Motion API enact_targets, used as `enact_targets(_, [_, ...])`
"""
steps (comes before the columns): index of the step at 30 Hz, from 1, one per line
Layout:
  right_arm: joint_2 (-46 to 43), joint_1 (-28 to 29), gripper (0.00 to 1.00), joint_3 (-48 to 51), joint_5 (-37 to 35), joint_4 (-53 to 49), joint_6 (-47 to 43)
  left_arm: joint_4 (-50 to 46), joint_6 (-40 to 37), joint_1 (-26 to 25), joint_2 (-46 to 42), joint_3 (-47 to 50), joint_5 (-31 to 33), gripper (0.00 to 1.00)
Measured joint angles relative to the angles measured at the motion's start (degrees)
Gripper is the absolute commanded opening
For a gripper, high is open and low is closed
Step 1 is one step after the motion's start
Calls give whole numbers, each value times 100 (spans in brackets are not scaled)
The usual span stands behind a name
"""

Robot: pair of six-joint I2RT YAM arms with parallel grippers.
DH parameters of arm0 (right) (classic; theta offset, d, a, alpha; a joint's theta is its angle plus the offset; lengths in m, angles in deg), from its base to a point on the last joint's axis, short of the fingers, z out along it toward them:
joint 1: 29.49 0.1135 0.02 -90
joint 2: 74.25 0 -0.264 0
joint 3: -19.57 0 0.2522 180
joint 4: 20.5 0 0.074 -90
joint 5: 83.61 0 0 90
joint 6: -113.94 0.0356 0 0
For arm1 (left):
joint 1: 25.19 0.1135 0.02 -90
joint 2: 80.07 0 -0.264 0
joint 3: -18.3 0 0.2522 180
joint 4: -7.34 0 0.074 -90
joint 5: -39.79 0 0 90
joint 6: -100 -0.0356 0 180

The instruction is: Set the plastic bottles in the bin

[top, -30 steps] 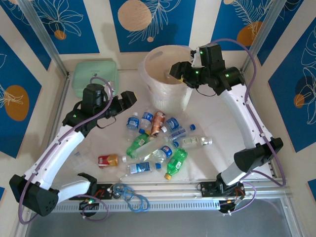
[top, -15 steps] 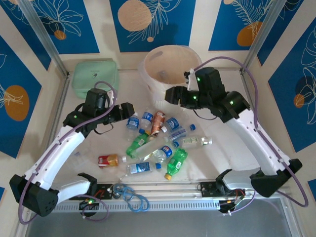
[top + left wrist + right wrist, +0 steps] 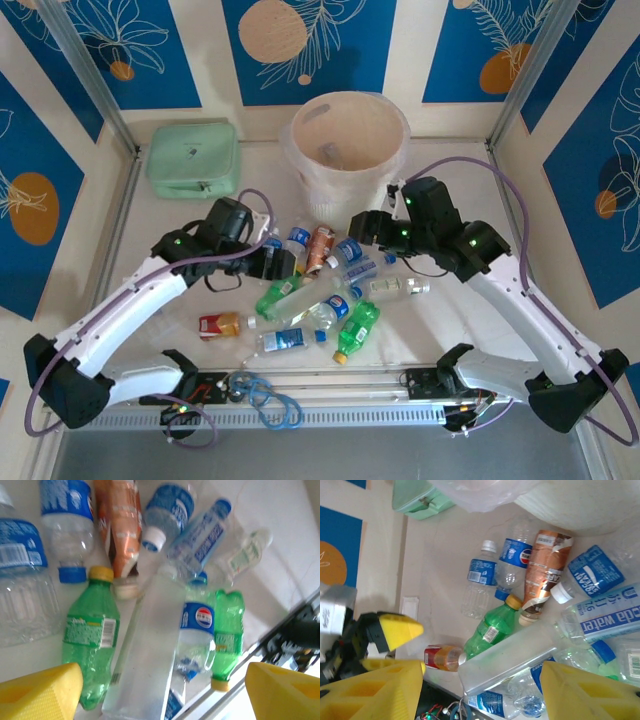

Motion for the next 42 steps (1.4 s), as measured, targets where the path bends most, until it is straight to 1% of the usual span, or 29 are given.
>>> enact_targets(5, [2,-170,64,59,22,52,125,-527,-376,-629,302,-2,142,85])
enact_targets(8, [-2,-291,64,127,74,133,197,-811,-557,-911,422,0,258,85])
enact_targets(13, [-37,-437,64,334,188,240,326,-1021,-723,-1132,638,68,485,84])
enact_targets(17, [-42,-446,64,345,223,260,363,-1054,-791,-1325,857,111,645,86])
enact_targets(25, [-66,-446,64,442,345,337,428,-970,-916,-1386,938,245,885,86])
enact_targets(32, [-68,-498,64,452,369,361,426,-828,-1062,-1397,1104,299,997,85])
enact_targets(42, [-68,-529,64,452,437,376,428,-616,-1067,-1408,1224,426,1121,84])
